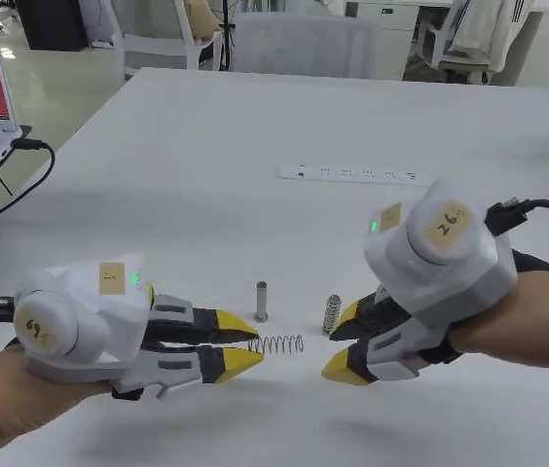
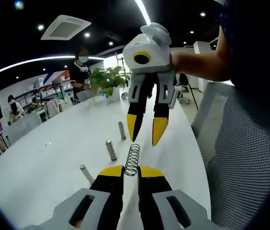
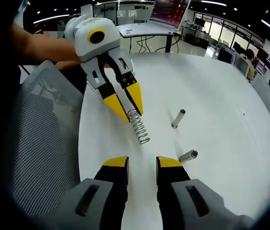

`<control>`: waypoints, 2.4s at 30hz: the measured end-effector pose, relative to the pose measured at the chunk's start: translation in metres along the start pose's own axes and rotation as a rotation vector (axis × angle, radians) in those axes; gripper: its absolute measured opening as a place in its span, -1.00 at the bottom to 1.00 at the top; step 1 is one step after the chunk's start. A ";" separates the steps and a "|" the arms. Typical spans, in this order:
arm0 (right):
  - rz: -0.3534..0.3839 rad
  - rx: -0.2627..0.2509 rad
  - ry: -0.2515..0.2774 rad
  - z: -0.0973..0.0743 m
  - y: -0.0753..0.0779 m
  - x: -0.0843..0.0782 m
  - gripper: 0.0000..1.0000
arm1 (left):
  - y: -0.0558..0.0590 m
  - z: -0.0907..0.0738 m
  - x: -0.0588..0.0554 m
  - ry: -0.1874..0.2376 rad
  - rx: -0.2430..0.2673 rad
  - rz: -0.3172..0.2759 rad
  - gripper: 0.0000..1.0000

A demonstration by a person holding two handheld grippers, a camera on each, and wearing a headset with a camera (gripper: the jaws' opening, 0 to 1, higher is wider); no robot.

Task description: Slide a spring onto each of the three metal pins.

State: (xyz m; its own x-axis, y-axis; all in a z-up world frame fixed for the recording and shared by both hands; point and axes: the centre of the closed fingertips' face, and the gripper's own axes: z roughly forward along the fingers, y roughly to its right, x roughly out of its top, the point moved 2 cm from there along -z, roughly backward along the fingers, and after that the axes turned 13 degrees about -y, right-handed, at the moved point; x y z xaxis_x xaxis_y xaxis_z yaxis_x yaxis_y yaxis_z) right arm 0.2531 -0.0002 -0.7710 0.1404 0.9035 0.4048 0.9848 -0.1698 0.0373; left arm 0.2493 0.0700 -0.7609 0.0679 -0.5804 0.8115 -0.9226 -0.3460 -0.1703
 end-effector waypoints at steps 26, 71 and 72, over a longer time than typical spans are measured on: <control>-0.018 0.028 0.042 -0.004 -0.008 0.010 -0.66 | 0.013 -0.002 0.040 0.068 -0.008 0.077 -0.95; -0.051 0.044 0.087 -0.025 -0.015 0.029 -0.82 | 0.012 0.000 0.033 0.055 -0.006 0.087 -0.95; -0.054 0.045 0.087 -0.025 -0.015 0.030 -0.82 | 0.013 0.000 0.033 0.054 -0.006 0.087 -0.95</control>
State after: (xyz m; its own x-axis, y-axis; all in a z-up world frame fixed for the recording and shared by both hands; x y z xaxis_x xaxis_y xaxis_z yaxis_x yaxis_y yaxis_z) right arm 0.2398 0.0191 -0.7365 0.0800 0.8730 0.4810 0.9945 -0.1026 0.0208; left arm 0.2400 0.0466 -0.7366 -0.0333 -0.5675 0.8227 -0.9265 -0.2911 -0.2383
